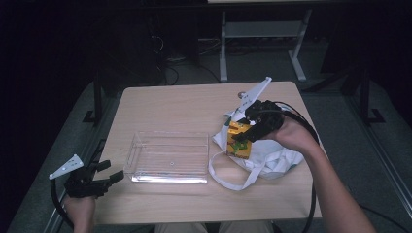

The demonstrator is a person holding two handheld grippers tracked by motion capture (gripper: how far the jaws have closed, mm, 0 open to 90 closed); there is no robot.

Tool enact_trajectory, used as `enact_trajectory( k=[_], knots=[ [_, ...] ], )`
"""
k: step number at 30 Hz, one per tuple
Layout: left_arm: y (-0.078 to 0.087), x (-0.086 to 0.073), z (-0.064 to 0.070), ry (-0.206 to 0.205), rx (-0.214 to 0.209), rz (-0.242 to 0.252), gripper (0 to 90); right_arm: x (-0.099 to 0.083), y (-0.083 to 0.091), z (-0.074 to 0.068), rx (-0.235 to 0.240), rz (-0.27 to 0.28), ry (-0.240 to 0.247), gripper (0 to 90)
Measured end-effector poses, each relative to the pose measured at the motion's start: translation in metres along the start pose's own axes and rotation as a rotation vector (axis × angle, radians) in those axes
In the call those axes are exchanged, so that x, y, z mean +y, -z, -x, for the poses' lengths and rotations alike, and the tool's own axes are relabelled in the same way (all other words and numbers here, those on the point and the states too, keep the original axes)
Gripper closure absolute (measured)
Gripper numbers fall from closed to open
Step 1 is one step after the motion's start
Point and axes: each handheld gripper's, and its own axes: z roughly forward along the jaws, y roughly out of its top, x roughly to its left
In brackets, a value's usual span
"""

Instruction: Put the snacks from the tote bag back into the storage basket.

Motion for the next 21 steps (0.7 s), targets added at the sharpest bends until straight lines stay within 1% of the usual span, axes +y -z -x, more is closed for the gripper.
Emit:
enact_trajectory(
  k=[8,10,13,14,15,16,21],
  knots=[
    [0.000,0.000,0.000,0.005,-0.001,-0.002,12.7,0.011,-0.003,-0.004,0.019,0.012,0.015,52.1],
    [0.000,0.000,0.000,0.001,-0.001,-0.001,12.6,0.015,-0.003,-0.006,0.021,0.017,0.029,52.1],
    [0.000,0.000,0.000,0.001,0.000,0.000,12.6,0.018,-0.004,-0.007,0.024,0.015,0.035,52.1],
    [0.000,0.000,0.000,0.001,-0.001,0.000,12.7,0.020,-0.004,-0.007,0.021,0.018,0.047,52.1],
    [0.000,0.000,0.000,0.002,-0.001,0.001,12.7,0.022,-0.004,-0.008,0.019,0.021,0.039,52.1],
    [0.000,0.000,0.000,0.003,0.000,0.001,12.6,0.025,-0.004,-0.009,0.026,0.023,0.040,52.1],
    [0.000,0.000,0.000,0.003,0.000,0.001,12.6,0.031,-0.005,-0.011,0.032,0.028,0.053,52.1]
  ],
)
